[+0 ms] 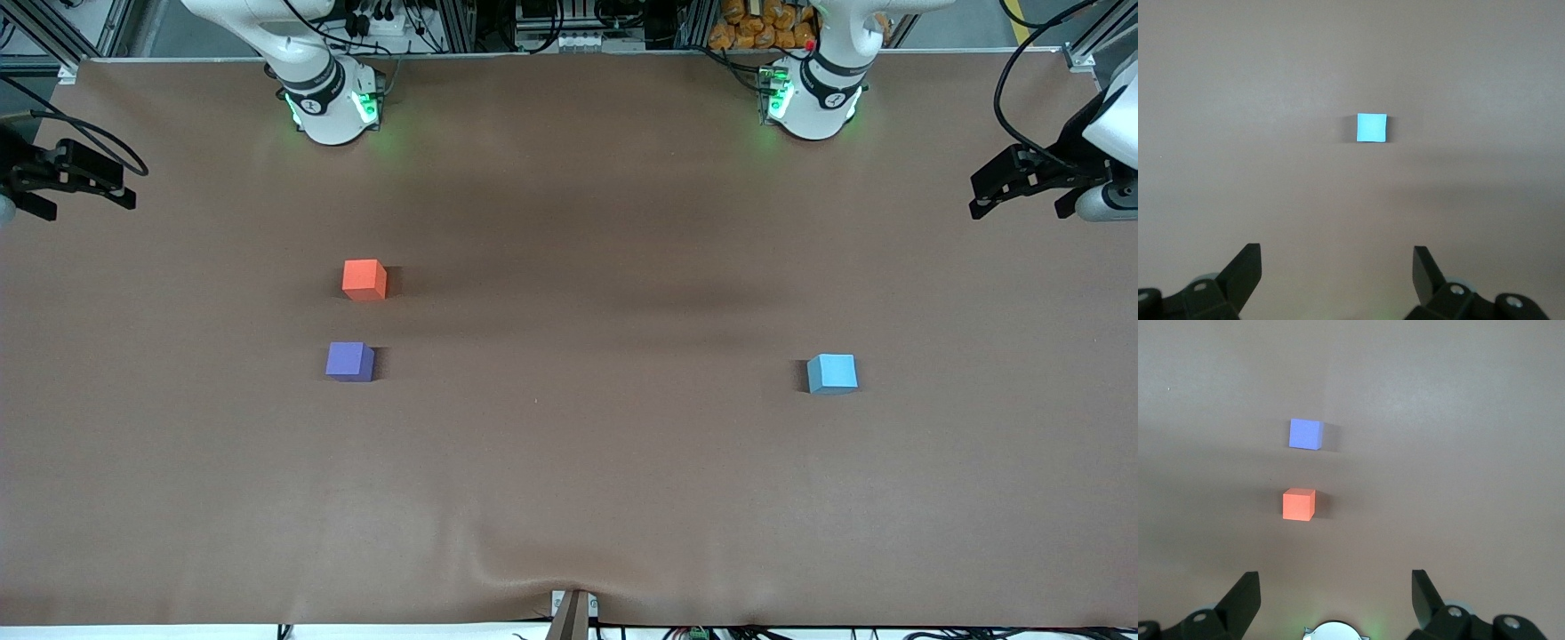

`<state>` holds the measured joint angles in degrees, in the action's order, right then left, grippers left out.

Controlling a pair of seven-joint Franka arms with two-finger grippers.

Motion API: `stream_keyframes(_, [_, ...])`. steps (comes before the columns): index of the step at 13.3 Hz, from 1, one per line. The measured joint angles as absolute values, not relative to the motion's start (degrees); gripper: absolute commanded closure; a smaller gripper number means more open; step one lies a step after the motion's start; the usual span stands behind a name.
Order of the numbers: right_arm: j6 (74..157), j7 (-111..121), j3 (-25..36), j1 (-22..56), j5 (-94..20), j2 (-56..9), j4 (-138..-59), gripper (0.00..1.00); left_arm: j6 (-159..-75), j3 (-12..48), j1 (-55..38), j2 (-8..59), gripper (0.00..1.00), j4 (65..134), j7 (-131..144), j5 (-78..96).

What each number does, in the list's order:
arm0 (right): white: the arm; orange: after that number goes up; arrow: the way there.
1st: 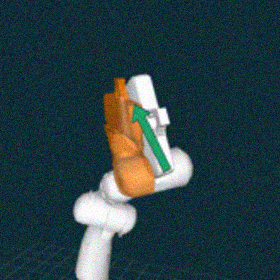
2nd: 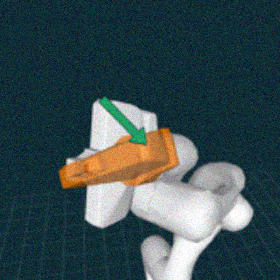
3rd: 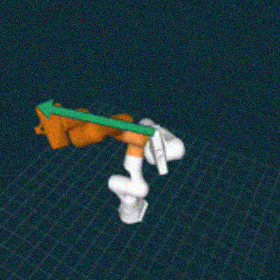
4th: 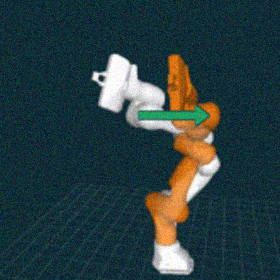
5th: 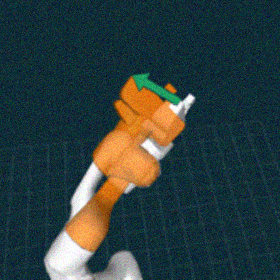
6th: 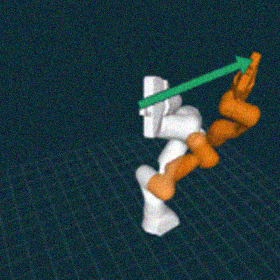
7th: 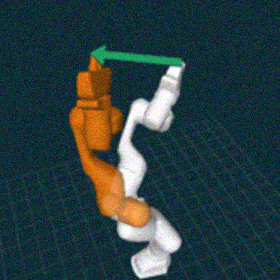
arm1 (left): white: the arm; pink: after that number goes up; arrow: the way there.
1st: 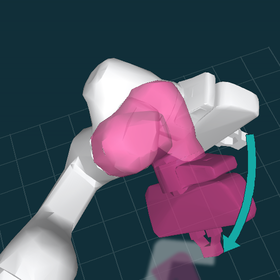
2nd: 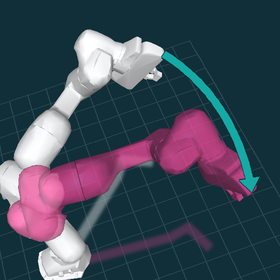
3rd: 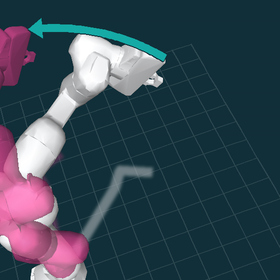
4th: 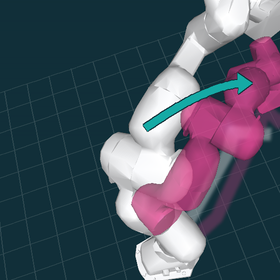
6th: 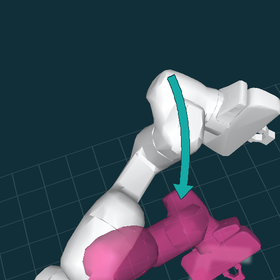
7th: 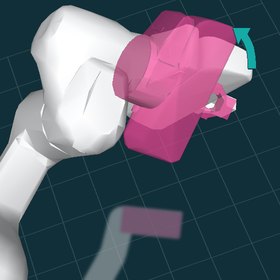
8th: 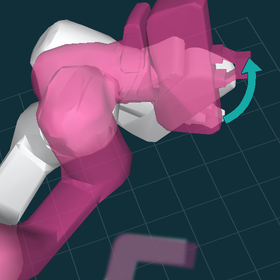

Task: Place blue block between orange and purple blocks

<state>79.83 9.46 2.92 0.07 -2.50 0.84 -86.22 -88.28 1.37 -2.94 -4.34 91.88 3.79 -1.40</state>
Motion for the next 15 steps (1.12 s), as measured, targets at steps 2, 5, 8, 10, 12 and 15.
stream_keyframes(2, [79.83, 9.46, 2.92, 0.08, -2.51, 0.84, -86.22, 0.00, -87.74, 1.32, -2.94, -4.34, 0.00, 91.86, 3.79, -1.66])
stream_keyframes(5, [79.83, 9.46, 2.92, 0.08, -2.53, 0.84, -86.22, 0.00, -87.60, 1.23, -2.93, -4.34, 0.00, 91.70, 3.79, -1.71])
stream_keyframes(8, [79.83, 9.46, 2.91, 0.09, -2.55, 0.84, -86.22, 0.00, -87.57, 1.16, -2.93, -4.34, 0.00, 91.63, 3.70, -2.16])
stream_keyframes(10, [79.83, 9.46, 2.91, 0.09, -2.56, 0.84, -86.22, 0.00, -87.50, 1.15, -2.93, -4.34, 0.00, 91.61, 3.59, -2.17])
stream_keyframes(12, [79.81, 9.46, 2.93, 0.09, -2.56, 0.84, -86.23, 0.00, -86.88, 1.14, -2.93, -4.34, 0.00, 91.62, 3.59, -2.17])
stream_keyframes(15, [79.74, 9.46, 2.94, 0.09, -2.56, 0.84, -86.22, 0.00, -86.39, 1.14, -2.93, -4.31, 0.00, 91.66, 3.59, -2.17])
